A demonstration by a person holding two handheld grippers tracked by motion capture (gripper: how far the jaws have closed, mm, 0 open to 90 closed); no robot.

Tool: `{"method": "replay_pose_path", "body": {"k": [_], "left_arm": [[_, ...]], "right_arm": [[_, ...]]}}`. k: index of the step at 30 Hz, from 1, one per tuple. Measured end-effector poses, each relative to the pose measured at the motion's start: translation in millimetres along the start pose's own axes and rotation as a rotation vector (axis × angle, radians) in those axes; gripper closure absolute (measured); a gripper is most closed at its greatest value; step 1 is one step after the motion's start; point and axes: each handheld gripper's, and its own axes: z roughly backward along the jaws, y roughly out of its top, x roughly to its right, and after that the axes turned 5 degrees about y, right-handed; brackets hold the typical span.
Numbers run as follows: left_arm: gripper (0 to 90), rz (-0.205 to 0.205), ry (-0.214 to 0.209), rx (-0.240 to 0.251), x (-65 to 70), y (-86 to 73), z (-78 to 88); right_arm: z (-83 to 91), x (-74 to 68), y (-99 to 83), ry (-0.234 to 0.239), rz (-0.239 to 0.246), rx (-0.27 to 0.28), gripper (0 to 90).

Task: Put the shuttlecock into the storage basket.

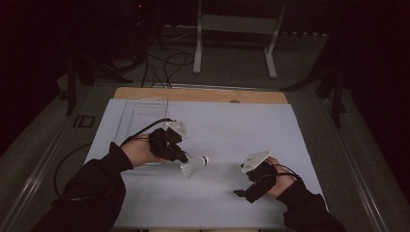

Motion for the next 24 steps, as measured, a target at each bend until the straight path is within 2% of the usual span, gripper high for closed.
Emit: {"method": "replay_pose_path", "body": {"k": [3,11,15,24], "left_arm": [[90.0,0.013,0.020,0.008,-5.0,-3.4,7.0],[90.0,0.059,0.064,0.037,-18.2,-12.4,25.8],[90.0,0.081,0.087,0.040,-25.0,-17.7,33.6],[90.0,0.137,0.132,0.058,-37.4,-31.7,51.4]], "right_arm": [[0.7,1.1,-5.3,-0.004,-0.006,0.017,8.6],[4.0,2.9,-19.5,-0.025,-0.048,0.103,8.7],[5.3,2.2,-25.3,-0.048,-0.057,0.137,8.7],[6.9,2.0,-36.3,-0.081,-0.078,0.173,8.7]]}}
